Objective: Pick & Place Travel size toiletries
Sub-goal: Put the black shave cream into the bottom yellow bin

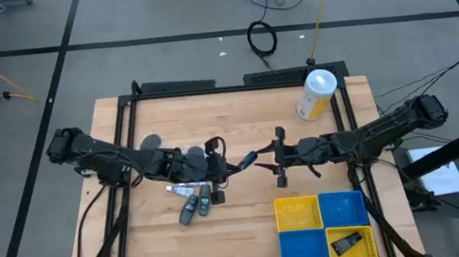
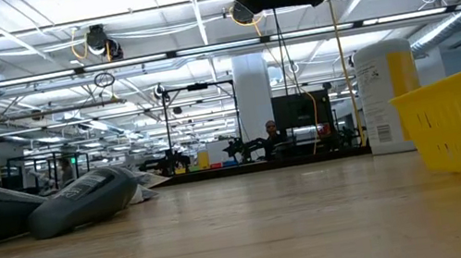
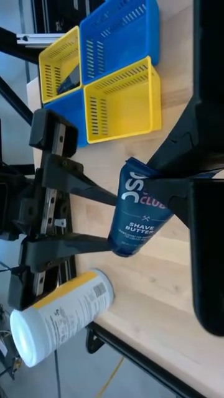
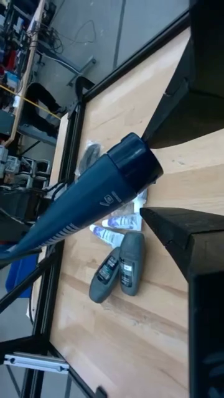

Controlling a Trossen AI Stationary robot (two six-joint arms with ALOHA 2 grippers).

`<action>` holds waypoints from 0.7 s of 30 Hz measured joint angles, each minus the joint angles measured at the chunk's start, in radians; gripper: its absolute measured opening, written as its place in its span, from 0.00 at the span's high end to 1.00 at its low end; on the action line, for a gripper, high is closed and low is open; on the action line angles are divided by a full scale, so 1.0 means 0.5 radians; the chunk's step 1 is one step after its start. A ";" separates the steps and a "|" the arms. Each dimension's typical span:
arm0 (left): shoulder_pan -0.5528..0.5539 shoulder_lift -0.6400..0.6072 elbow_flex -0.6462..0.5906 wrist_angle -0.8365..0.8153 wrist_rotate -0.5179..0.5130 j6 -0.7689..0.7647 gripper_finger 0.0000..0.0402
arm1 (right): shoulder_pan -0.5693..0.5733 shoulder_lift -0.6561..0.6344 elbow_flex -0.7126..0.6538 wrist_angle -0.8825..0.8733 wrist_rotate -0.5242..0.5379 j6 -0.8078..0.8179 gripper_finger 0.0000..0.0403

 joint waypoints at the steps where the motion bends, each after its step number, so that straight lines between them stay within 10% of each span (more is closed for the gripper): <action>1: -0.003 0.000 0.000 -0.001 0.000 0.001 1.00 | 0.000 0.000 0.001 0.013 0.000 -0.003 0.61; 21: -0.008 0.002 -0.001 -0.035 -0.021 0.000 1.00 | 0.014 -0.002 0.003 0.029 0.126 -0.114 0.35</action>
